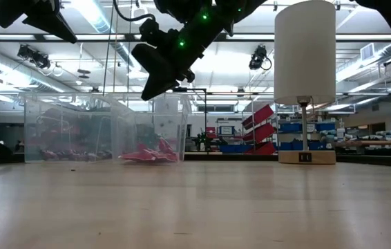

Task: Sort candy
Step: Move the transparent bin to the top center of the table

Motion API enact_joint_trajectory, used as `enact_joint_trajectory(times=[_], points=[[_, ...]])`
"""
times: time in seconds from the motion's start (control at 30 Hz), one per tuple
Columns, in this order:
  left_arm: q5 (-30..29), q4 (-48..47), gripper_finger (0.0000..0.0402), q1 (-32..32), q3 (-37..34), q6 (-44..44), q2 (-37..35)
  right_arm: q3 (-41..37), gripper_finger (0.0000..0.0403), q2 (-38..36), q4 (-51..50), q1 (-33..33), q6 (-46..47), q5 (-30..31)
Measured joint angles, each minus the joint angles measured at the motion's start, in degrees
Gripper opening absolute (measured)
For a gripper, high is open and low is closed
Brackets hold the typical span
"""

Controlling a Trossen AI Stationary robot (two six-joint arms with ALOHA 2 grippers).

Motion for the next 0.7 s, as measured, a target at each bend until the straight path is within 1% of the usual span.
enact_joint_trajectory(times=[0.2, 0.4, 0.53, 0.7], points=[[0.0, 0.13, 0.0, 0.01, 0.0, 0.0, 0.0, 0.0, 0.0, -0.09, 0.27, 0.77, -1.41, -0.02], [0.0, 0.13, 0.0, 0.02, 0.0, 0.0, 0.0, 0.0, 0.0, -1.04, -1.34, 4.08, -0.76, -0.04], [0.07, 0.53, 0.0, 0.02, 0.0, 0.0, 0.0, 0.02, 0.0, -2.36, -5.97, 6.96, 2.6, 0.05], [0.13, 2.85, 0.0, 0.02, 0.0, 0.06, 0.04, 0.13, 0.0, -6.24, -13.98, 11.02, 9.49, 0.24]])
